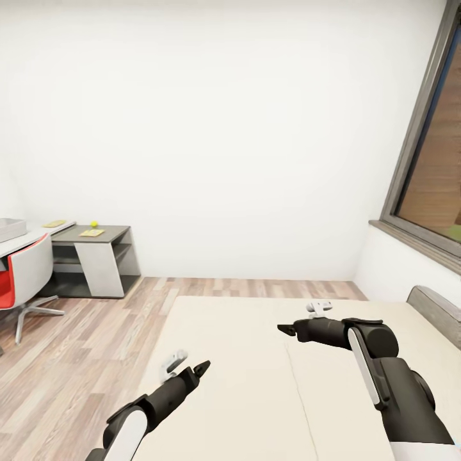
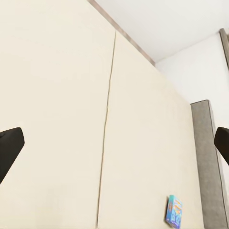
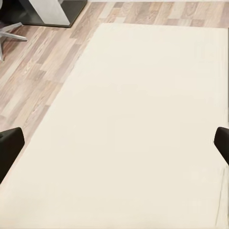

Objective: Put all the toys in the child's room - the three board games (two on the bed and one on the table), the two jigsaw puzzles on the table, and the tennis ball on the table - inside the toy box on the table in the child's room.

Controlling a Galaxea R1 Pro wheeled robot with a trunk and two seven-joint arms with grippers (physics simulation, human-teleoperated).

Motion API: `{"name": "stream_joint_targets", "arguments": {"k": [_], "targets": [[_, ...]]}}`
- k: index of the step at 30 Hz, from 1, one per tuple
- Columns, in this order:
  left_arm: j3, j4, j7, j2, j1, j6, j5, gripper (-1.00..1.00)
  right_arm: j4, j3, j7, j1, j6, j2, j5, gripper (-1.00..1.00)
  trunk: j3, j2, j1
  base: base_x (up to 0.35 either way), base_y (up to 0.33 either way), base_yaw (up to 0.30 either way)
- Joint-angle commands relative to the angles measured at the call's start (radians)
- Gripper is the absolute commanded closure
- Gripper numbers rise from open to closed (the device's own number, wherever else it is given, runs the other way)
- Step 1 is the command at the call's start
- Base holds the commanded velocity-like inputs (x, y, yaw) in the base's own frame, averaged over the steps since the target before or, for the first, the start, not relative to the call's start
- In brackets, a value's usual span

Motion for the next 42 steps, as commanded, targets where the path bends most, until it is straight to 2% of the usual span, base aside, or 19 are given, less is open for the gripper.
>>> {"name": "stream_joint_targets", "arguments": {"k": [1, 42], "targets": [[0.000, -0.001, 0.009, 0.000, 0.000, 0.003, 0.011, -1.00, 0.000, -0.001, 0.006, 0.000, 0.004, 0.000, 0.005, -1.00, 0.000, -0.001, 0.000, 0.000, -0.136, 0.000], [0.000, -0.001, 0.009, -0.001, 0.000, 0.003, 0.011, -1.00, 0.000, -0.002, 0.006, 0.000, 0.004, -0.001, 0.005, -1.00, 0.000, -0.001, 0.000, 0.000, -0.135, 0.000]]}}
